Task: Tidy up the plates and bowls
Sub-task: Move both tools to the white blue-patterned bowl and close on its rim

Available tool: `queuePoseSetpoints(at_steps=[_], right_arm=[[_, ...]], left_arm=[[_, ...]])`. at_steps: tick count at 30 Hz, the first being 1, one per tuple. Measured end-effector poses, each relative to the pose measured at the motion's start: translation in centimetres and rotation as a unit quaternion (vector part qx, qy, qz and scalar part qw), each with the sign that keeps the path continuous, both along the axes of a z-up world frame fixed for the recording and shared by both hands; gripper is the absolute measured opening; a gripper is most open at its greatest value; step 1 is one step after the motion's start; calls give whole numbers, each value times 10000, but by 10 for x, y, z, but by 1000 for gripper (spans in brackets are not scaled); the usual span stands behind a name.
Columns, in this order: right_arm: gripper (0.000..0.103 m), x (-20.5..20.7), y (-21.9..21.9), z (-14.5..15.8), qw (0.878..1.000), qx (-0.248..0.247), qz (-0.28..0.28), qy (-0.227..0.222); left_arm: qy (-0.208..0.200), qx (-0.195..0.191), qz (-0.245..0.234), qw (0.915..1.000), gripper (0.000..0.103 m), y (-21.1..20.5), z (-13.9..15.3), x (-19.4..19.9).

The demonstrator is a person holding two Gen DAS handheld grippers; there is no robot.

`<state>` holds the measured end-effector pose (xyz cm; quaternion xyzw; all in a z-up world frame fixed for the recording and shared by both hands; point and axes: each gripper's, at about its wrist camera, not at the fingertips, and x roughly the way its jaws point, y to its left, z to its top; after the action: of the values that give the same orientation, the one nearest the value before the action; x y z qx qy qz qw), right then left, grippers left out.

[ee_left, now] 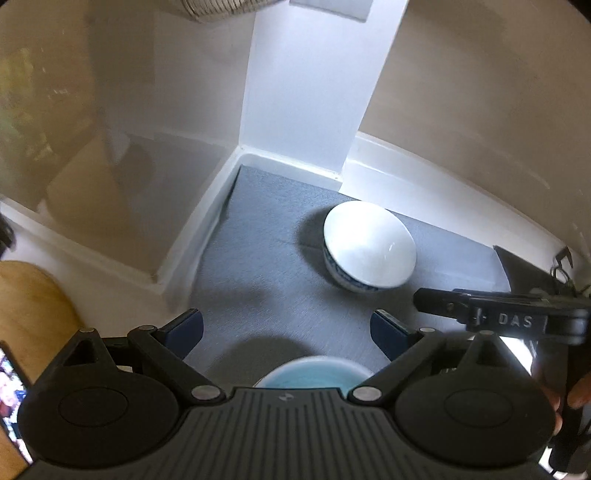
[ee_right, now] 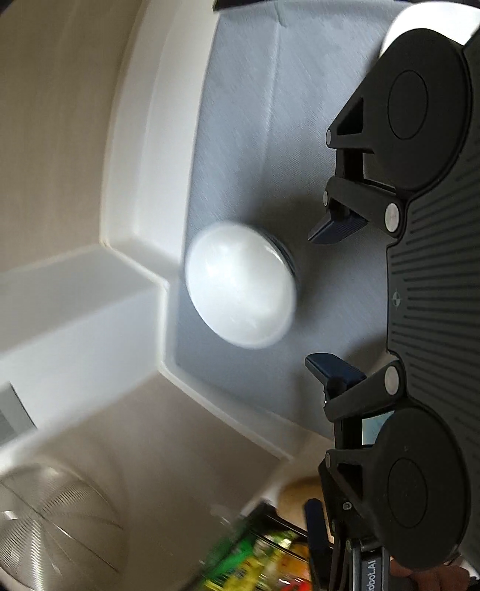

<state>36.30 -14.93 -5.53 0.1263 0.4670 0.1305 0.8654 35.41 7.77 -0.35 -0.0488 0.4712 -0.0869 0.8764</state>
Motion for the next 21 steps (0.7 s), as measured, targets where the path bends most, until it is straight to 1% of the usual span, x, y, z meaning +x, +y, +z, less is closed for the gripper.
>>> queuePoseSetpoints(at_steps=[2,5,9,12,20,21], right_arm=[[68,7,-8,-1,9999,-13,-151,-67],[68,20,-18,-4,9991,-48,-395,-177],[65,40,-27,-15,9981,-180,-546,-226],[63,53,-31,-23,9979,-127,-617,-163],[62,75,-28,-47,9979,-217,-603,90],[60,77,-27,-50,9978,-232,-603,129]], left_arm=[[130,-192,79,9997,99,-4,-6,16],[251,-336,186,9989,99,-10,-16,39],[207,-201,193,9994,99,-30,-24,62],[168,-138,194,9996,99,-43,-32,76],[405,1,360,9985,99,-55,-56,109],[473,4,375,9982,99,-57,-61,115]])
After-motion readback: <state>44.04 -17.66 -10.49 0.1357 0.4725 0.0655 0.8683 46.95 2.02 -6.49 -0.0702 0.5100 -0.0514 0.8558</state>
